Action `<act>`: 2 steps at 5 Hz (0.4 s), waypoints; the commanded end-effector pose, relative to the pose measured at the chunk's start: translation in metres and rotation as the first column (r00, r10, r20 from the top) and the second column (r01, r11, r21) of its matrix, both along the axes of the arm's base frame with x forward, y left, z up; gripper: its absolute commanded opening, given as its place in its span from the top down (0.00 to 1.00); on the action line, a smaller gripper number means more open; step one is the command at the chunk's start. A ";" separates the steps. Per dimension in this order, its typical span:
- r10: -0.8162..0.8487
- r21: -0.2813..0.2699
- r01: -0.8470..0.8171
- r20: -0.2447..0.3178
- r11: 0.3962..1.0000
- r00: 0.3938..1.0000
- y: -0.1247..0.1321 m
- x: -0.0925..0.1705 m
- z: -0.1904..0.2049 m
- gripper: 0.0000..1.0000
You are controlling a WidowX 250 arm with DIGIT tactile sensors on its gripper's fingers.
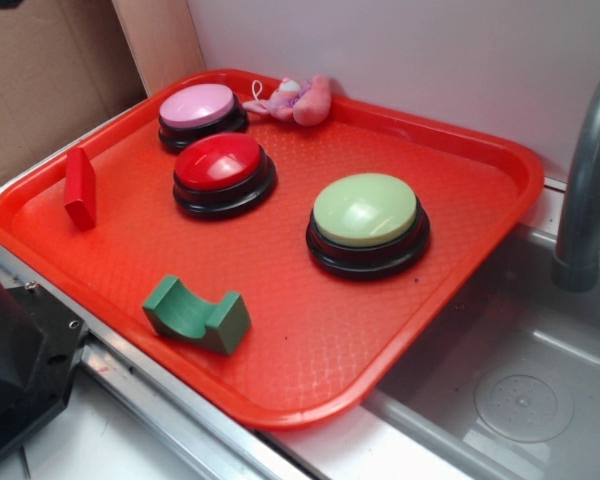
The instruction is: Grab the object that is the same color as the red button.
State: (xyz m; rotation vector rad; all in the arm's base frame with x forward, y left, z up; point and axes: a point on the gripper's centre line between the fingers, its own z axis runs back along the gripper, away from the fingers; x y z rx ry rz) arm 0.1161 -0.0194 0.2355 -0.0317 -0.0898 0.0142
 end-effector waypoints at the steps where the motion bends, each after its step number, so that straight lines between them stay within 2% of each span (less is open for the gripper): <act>1: 0.000 0.000 0.000 0.000 1.000 1.000 0.000 0.000 0.000 0.00; 2: 0.091 -0.050 -0.090 0.027 0.995 0.995 0.015 -0.002 -0.008 0.00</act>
